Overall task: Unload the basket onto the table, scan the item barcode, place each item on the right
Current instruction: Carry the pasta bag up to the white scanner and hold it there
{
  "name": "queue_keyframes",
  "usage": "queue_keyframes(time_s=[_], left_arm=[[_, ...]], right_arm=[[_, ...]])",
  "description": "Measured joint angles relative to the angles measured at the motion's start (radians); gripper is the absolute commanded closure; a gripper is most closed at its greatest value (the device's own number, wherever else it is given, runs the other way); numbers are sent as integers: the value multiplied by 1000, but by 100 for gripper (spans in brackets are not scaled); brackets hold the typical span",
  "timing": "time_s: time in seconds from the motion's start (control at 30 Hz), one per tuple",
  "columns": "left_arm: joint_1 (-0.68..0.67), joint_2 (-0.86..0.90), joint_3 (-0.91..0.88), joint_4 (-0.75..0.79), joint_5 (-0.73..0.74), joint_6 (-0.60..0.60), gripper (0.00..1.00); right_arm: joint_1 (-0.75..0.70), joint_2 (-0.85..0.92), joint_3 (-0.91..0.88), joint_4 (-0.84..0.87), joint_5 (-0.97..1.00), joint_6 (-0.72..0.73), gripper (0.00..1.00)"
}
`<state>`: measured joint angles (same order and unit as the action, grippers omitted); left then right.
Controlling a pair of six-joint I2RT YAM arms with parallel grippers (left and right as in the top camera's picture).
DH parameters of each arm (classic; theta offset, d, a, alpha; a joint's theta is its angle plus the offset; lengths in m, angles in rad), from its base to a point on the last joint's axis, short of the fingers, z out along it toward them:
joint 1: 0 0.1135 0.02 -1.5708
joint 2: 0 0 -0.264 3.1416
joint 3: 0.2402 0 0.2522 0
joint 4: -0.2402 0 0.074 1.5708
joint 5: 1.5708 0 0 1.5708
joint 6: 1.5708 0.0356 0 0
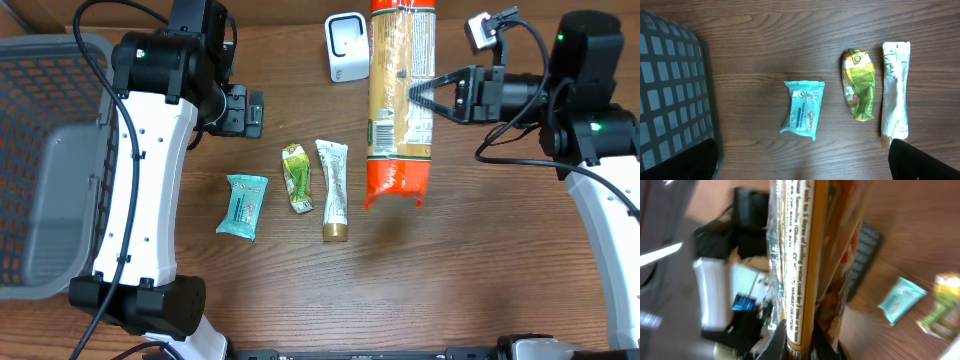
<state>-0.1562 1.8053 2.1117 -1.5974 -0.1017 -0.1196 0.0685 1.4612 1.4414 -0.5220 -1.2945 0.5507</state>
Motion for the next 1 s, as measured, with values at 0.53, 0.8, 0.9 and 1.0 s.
queue_keyframes(time_s=[0.53, 0.8, 0.9, 1.0], left_arm=[[0, 0, 0, 0, 0, 0, 0], [0, 0, 0, 0, 0, 0, 0], [0, 0, 0, 0, 0, 0, 0], [0, 0, 0, 0, 0, 0, 0]], right_arm=[[169, 152, 344, -447, 1055, -313, 96], [348, 418, 588, -379, 1459, -478, 96], [374, 524, 587, -274, 1539, -552, 96], [377, 613, 587, -164, 1587, -611, 96]])
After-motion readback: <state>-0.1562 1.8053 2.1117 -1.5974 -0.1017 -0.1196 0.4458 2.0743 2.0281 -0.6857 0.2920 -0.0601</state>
